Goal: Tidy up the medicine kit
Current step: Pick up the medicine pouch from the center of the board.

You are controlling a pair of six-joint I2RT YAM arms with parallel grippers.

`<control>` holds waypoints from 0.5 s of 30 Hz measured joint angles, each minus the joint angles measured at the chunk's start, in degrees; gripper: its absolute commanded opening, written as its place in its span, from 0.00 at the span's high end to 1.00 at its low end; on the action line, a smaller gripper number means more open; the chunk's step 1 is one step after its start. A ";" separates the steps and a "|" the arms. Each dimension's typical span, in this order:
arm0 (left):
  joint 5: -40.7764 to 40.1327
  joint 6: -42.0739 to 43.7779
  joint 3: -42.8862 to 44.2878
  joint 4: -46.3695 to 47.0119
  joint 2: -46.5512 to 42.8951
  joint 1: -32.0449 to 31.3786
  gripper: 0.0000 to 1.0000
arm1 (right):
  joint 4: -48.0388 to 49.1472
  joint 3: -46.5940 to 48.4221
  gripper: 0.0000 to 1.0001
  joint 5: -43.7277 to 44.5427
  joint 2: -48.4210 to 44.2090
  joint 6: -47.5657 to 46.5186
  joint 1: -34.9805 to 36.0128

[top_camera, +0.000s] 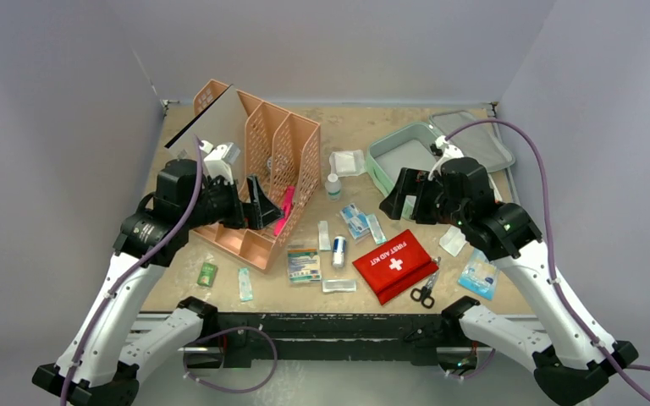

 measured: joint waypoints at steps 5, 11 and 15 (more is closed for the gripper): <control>0.07 0.48 -0.20 0.04 0.00 0.00 0.02 | 0.02 0.00 0.01 0.07 -0.11 0.26 0.00; -0.22 2.38 -0.44 0.04 -0.42 0.00 0.02 | 1.22 -0.39 0.01 -0.28 -0.11 0.87 0.00; -0.85 4.52 -2.14 -0.09 -1.55 0.02 0.02 | 4.68 -1.95 0.02 -1.95 0.04 1.07 0.00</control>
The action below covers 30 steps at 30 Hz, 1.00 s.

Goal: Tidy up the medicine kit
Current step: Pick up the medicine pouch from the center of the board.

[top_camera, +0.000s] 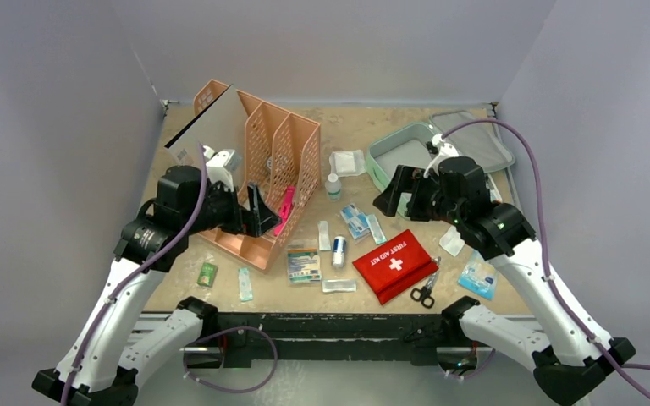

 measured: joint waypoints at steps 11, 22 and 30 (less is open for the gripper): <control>-6.40 3.45 -10.73 0.74 -5.18 0.04 0.02 | 8.70 -3.52 0.37 -2.54 10.93 -2.69 0.02; -8.17 3.61 -11.32 1.95 -6.43 0.13 0.02 | -2.19 -10.51 0.34 10.27 12.52 17.49 0.07; -8.87 3.69 -11.76 2.32 -7.43 0.13 0.02 | -10.08 -20.46 0.36 16.68 6.47 32.17 0.07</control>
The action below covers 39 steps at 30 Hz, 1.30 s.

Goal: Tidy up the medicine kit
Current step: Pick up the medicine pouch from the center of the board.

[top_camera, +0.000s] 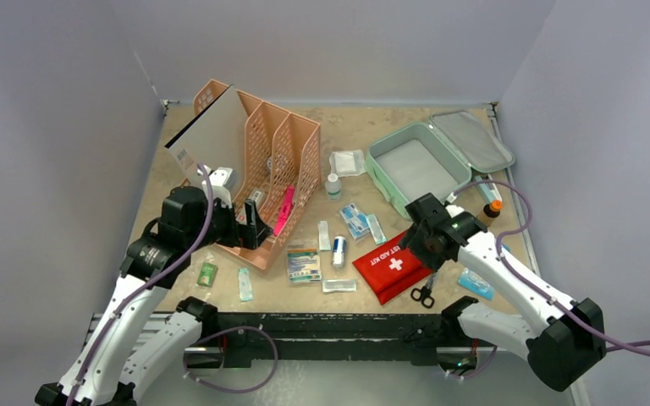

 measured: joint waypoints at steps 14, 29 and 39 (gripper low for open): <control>-0.02 0.72 -0.35 0.44 -2.08 0.00 0.02 | 8.48 -8.55 0.39 2.29 3.30 6.56 -0.02; -0.02 0.72 -0.37 0.61 -2.54 0.00 0.03 | 17.44 -16.61 0.79 3.32 2.82 9.88 -0.02; -0.02 0.72 -0.39 0.63 -2.40 0.00 0.04 | 16.87 -17.44 1.00 6.27 -5.53 8.00 -0.02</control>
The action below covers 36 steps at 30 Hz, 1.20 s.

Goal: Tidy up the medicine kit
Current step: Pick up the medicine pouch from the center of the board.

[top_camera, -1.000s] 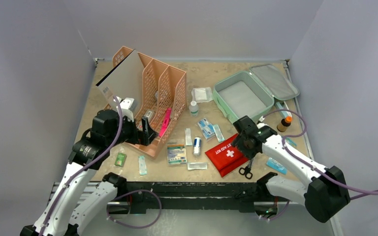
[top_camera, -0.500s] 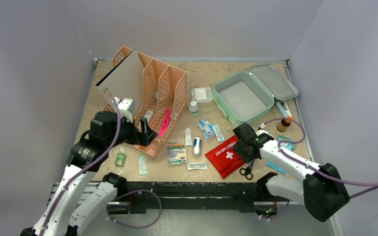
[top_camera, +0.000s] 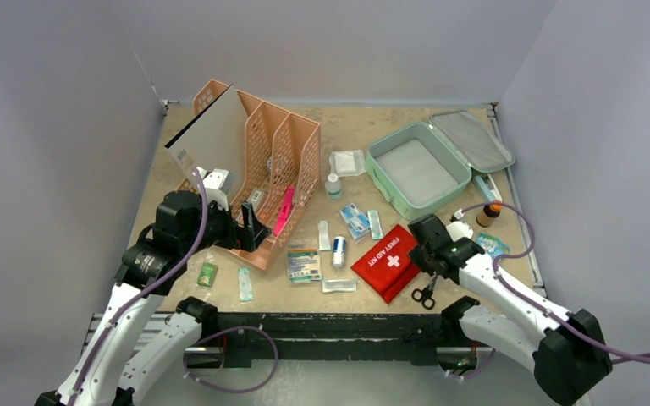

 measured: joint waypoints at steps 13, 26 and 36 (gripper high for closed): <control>0.02 -0.04 -0.02 -0.02 -0.55 0.00 0.05 | -2.29 3.96 1.00 1.49 -7.56 -5.46 0.00; 3.23 -3.48 4.83 -1.14 5.44 0.00 0.20 | -7.41 17.20 1.00 -8.13 -10.34 -7.98 0.00; 11.08 -12.00 8.68 8.76 14.91 -1.14 0.29 | -5.27 24.61 1.00 -16.48 -11.61 -2.36 0.00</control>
